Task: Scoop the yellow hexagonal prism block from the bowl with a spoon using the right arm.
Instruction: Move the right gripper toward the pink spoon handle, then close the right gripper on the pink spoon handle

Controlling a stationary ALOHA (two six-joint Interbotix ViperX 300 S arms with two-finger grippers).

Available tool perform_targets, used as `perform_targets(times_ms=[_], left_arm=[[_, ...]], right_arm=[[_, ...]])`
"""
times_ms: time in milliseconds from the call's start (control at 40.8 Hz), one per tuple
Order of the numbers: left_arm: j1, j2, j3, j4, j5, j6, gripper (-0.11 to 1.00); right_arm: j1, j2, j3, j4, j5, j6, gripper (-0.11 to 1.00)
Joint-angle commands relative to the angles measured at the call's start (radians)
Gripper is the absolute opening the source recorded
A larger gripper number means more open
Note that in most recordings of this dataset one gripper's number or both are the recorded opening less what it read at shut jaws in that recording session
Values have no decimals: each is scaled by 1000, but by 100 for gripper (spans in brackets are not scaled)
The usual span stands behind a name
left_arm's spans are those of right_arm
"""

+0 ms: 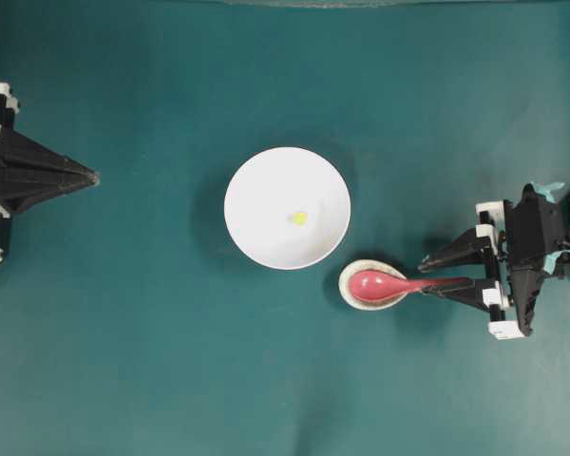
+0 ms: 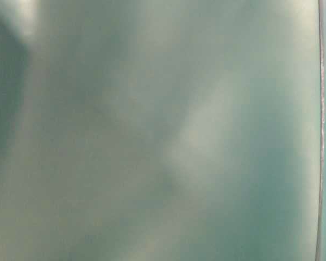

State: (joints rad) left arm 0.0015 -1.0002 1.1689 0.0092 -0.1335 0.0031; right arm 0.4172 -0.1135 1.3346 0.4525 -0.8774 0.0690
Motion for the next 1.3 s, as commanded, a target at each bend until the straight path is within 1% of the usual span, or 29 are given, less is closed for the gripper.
perform_targets(times_ms=[0,809,1104,1275], left_arm=[[2,8,-23,3,-6,-3,0],[3,11,-23,3,-6,-2,0],[25,14,-21,3,-11,-5,0],[25,21,-21,3,-12,-5,0]], right_arm=[[9,6,-15,0,-11,2,45],[9,92,-23,2,-14,-2,45],[9,95,-25,2,-14,-3,45],[9,95,-26,0,-11,-5,45]])
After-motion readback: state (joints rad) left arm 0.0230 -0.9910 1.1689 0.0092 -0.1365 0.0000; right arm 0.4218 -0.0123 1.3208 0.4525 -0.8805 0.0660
